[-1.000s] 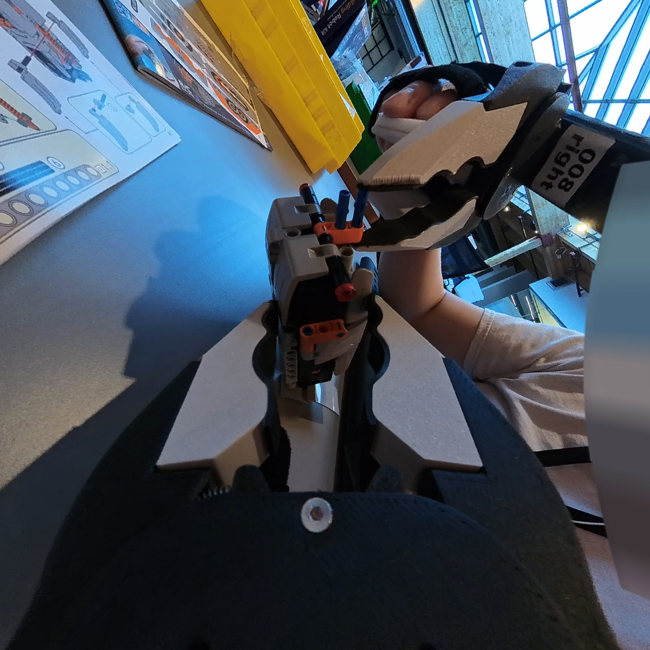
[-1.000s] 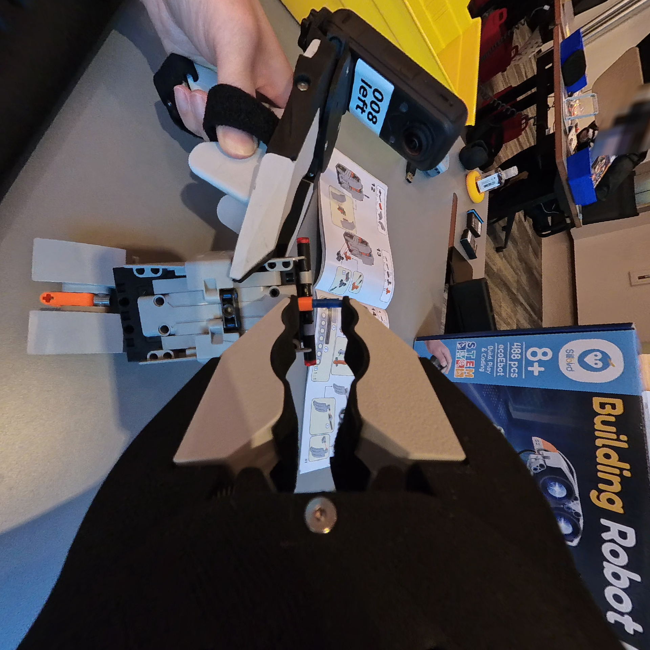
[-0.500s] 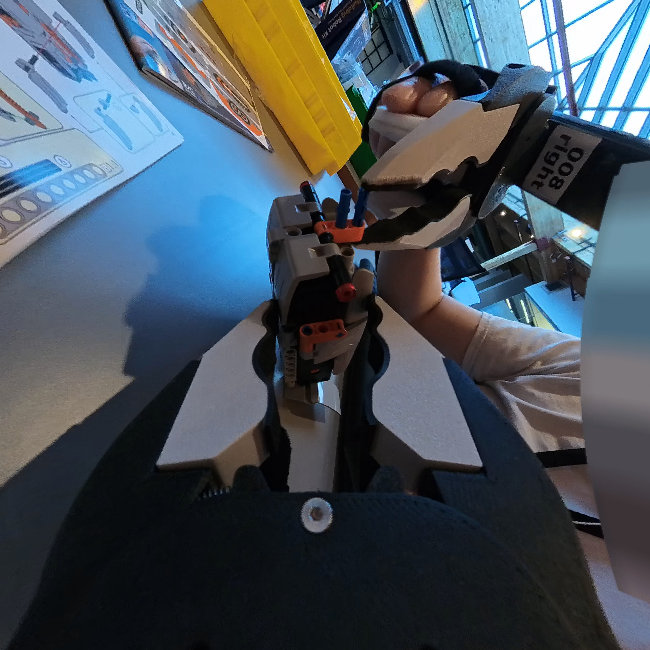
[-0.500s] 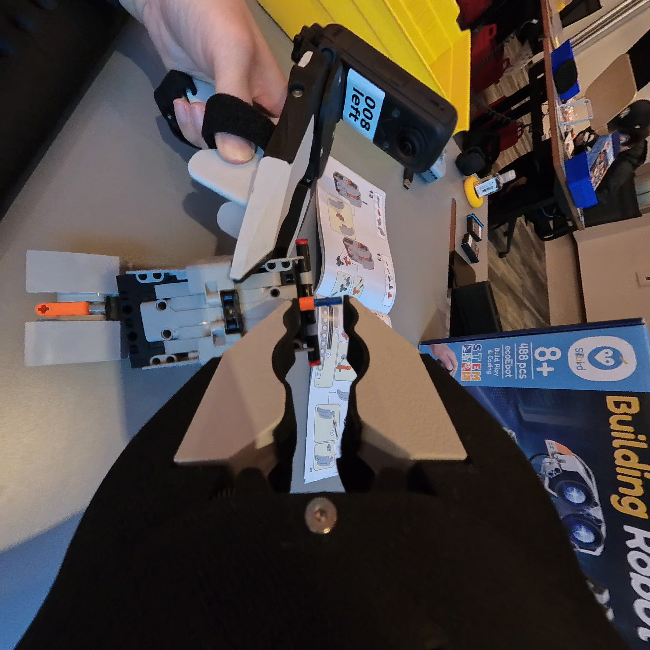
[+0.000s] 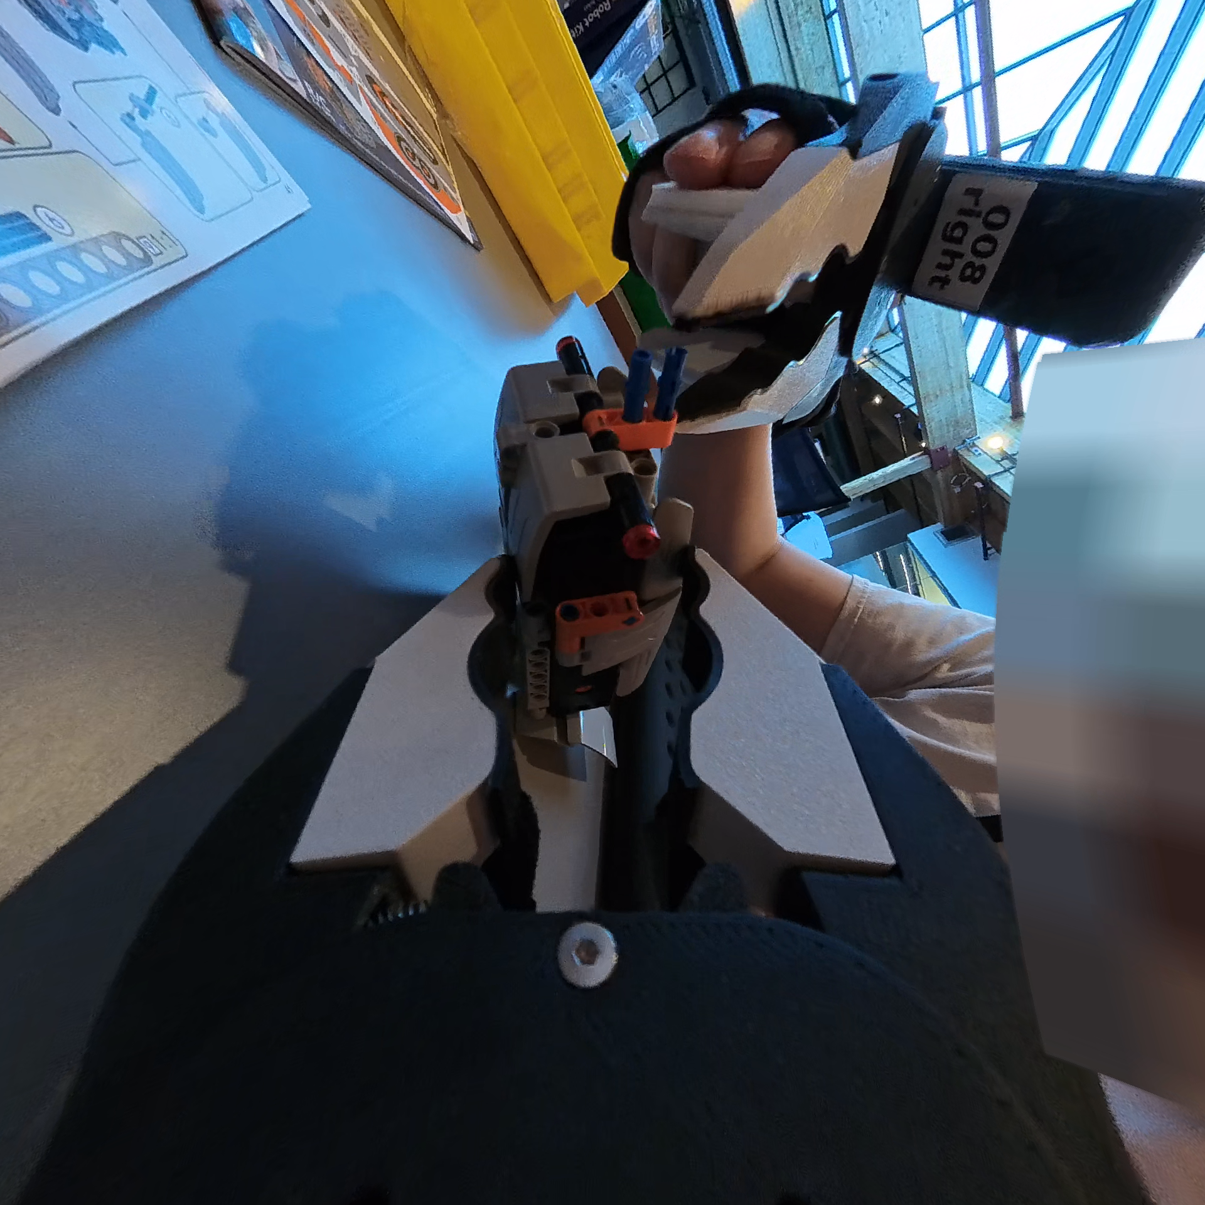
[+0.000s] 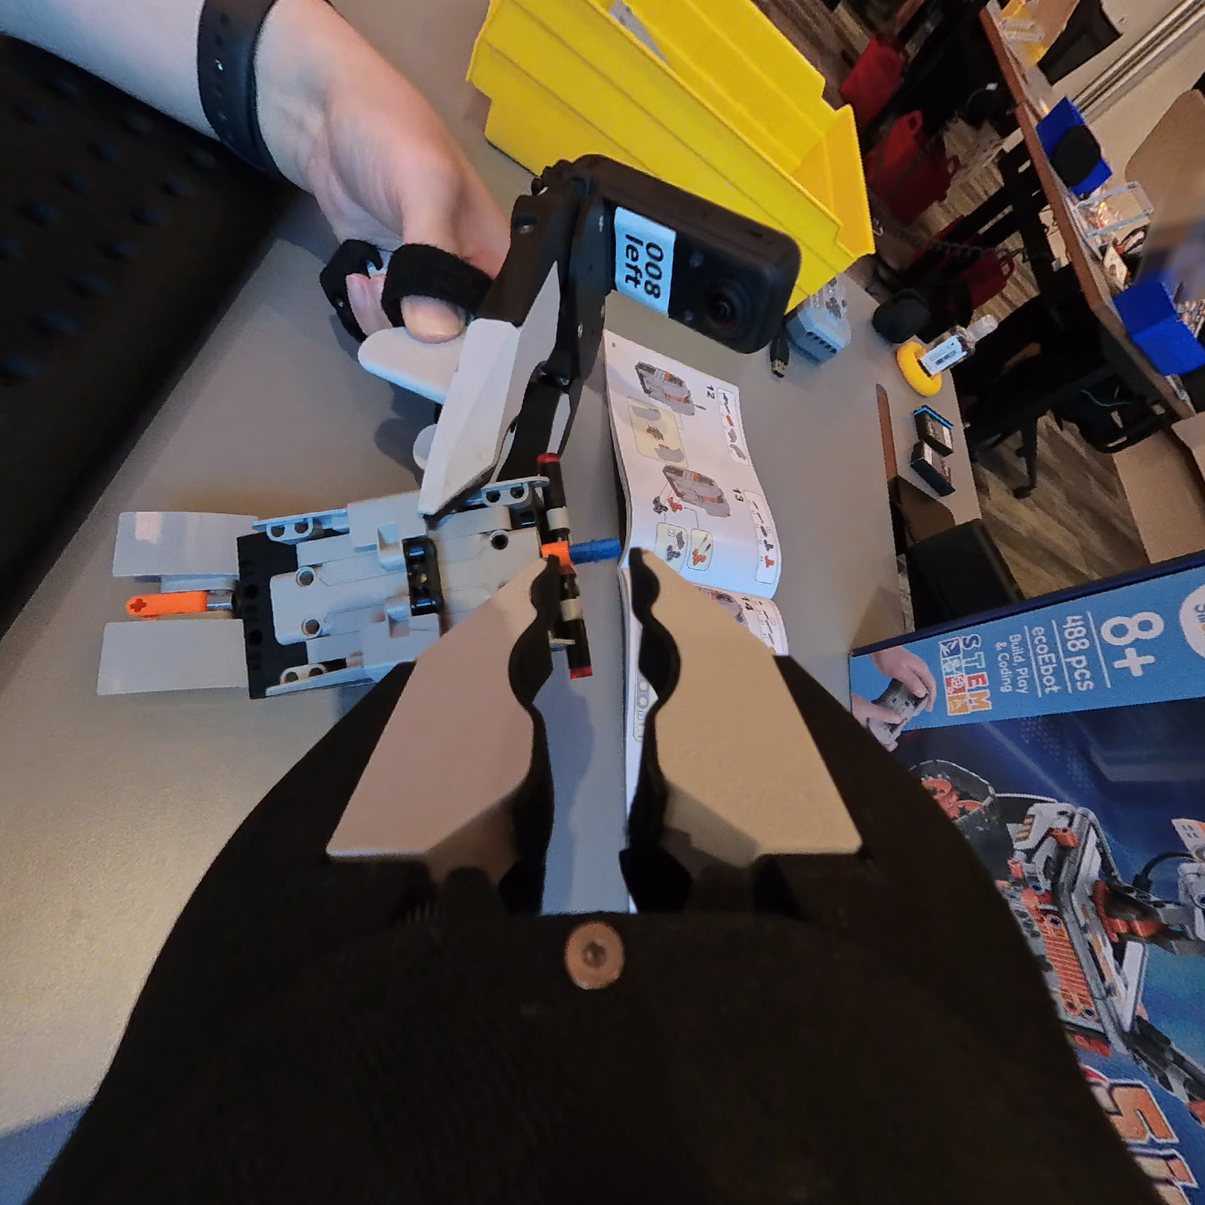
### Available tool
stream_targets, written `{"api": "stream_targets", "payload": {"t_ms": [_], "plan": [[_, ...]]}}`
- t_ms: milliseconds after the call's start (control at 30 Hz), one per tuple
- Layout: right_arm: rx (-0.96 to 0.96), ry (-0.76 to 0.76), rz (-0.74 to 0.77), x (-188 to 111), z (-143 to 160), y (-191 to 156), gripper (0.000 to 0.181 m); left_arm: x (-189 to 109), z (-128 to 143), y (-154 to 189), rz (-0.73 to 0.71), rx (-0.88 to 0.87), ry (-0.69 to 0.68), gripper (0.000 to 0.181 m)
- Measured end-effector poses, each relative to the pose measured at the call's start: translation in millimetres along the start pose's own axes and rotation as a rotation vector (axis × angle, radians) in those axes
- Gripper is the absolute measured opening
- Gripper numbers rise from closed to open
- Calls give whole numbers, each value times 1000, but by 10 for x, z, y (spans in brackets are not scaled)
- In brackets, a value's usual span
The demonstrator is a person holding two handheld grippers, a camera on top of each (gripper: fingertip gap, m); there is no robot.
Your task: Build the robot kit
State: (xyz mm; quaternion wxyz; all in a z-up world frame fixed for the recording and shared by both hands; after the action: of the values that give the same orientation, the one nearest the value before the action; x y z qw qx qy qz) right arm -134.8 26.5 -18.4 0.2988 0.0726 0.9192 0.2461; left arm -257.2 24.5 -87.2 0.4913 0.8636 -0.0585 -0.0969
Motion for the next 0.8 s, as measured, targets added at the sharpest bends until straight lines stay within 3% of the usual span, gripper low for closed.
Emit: {"api": "stream_targets", "payload": {"t_ms": [333,800], "plan": [[2,19,-23,11,-33,-19,27,15,-3,16,0,23,-8,50],[45,25,-49,-36,-90,-4,23,50,-6,141,-70,209,-35,50]]}}
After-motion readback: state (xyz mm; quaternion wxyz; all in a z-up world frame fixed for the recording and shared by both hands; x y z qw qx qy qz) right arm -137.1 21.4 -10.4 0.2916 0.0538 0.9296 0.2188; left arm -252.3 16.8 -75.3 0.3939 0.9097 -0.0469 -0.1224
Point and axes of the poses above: each gripper's, where its closed fingertips meet, x out along the fingers, z out of its underside, y = z × x across the jaws, the point moved 7 cm from there along -x, back along the fingers
